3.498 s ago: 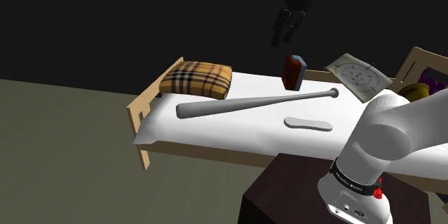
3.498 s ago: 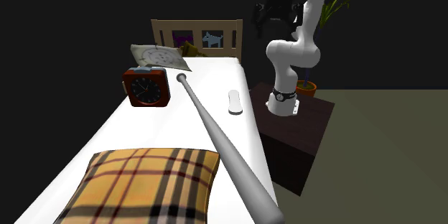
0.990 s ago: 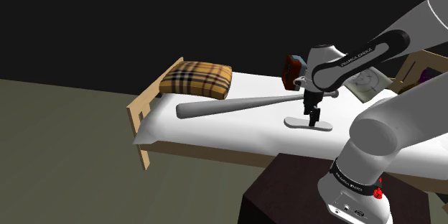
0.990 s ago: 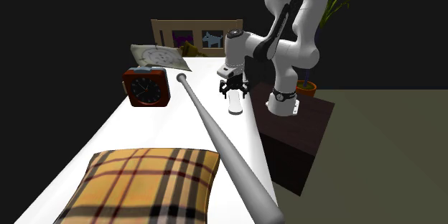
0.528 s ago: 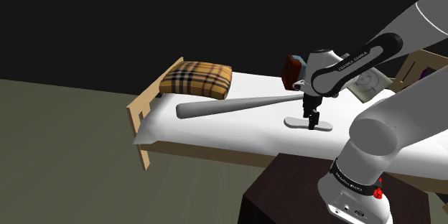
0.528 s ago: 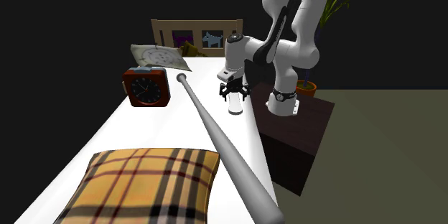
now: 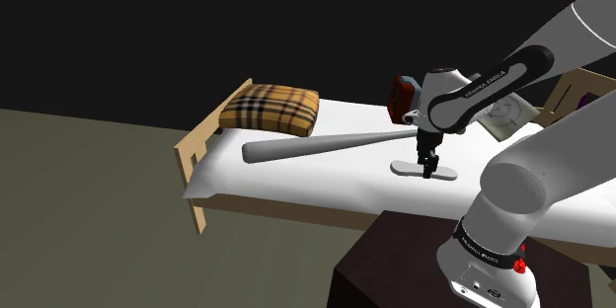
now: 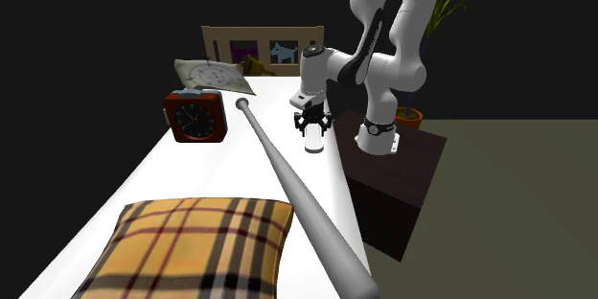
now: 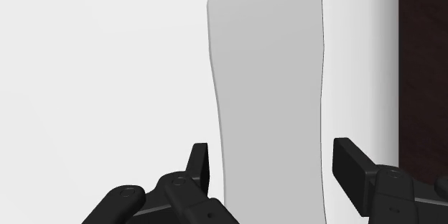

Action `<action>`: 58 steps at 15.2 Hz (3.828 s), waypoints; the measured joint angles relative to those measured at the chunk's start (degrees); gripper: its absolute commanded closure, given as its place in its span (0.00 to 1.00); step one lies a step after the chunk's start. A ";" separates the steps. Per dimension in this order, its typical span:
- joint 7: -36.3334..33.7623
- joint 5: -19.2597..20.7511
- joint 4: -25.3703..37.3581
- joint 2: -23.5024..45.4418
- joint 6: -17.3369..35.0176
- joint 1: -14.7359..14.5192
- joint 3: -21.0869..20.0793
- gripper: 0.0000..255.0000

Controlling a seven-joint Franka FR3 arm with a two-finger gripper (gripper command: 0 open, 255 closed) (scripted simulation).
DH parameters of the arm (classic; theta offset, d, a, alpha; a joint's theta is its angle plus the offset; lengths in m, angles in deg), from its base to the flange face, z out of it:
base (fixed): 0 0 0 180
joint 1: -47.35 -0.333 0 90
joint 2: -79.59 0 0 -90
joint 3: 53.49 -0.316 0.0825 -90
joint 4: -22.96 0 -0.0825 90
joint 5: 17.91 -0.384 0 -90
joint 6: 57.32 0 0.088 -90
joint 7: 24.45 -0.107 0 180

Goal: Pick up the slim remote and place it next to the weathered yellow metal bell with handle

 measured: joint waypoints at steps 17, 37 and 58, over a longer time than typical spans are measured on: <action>1.84 -3.71 2.92 -11.47 -14.18 -0.11 -3.40 1.00; 4.37 -9.92 13.07 -21.99 -34.60 -1.37 -9.31 1.00; 23.87 2.31 24.78 -20.54 -38.93 6.04 6.95 1.00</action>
